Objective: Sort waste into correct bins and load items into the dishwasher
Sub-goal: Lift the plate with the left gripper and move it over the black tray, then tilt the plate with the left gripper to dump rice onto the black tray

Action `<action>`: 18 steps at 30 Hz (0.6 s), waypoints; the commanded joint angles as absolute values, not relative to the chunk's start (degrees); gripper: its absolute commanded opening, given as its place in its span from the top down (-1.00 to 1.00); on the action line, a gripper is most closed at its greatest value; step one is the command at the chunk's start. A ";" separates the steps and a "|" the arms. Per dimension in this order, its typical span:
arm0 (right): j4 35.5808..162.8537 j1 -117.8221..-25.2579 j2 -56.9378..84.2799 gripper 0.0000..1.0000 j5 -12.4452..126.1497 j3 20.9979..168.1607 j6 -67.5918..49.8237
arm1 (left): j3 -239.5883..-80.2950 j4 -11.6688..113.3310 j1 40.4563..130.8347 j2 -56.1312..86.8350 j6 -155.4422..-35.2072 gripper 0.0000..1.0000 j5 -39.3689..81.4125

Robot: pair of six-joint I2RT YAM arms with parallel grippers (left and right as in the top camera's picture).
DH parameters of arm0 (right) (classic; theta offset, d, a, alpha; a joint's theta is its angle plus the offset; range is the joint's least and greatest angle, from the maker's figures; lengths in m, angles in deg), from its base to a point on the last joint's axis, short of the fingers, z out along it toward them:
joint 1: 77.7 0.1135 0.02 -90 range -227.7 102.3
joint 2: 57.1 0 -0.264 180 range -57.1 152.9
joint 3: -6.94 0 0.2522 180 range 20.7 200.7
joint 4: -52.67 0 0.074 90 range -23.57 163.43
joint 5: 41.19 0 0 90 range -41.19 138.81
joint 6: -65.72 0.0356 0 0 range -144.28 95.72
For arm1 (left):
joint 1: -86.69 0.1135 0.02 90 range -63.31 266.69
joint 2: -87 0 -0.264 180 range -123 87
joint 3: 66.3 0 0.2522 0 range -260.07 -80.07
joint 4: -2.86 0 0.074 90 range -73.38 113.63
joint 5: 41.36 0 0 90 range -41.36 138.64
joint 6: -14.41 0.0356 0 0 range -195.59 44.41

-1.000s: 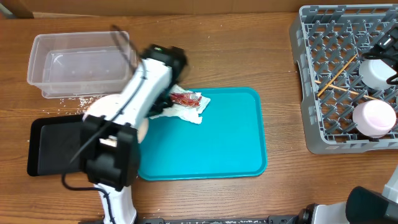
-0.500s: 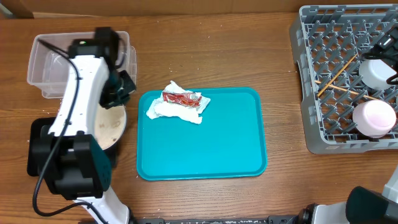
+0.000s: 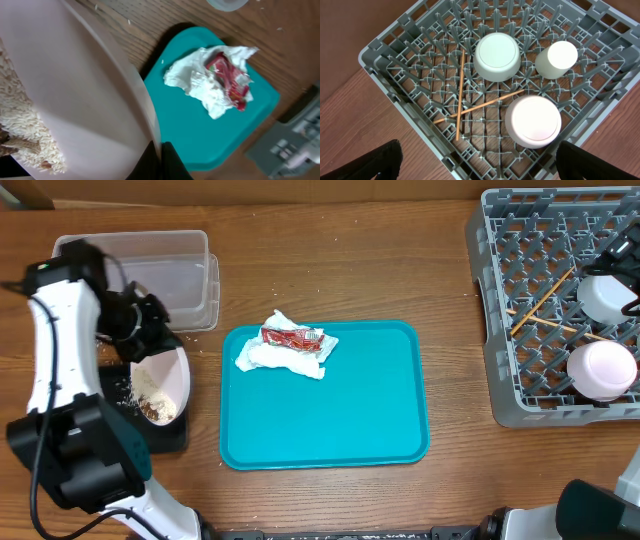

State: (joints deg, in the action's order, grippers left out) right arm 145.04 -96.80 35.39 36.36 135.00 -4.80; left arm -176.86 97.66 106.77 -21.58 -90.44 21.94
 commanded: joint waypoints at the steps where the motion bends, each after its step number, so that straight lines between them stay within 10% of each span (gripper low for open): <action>1: 144.73 -96.73 34.95 -1.00 35.81 135.13 -4.77 | -178.08 98.82 109.98 -20.00 -83.73 0.92 11.16; 18: 144.73 -96.73 34.95 -1.00 35.81 135.13 -4.77 | -177.45 110.60 130.73 -20.02 -64.41 0.92 -12.97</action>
State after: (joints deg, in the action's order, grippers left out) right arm 145.04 -96.80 35.39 36.38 135.00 -4.80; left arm -176.86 108.52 127.58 -21.58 -72.10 -4.81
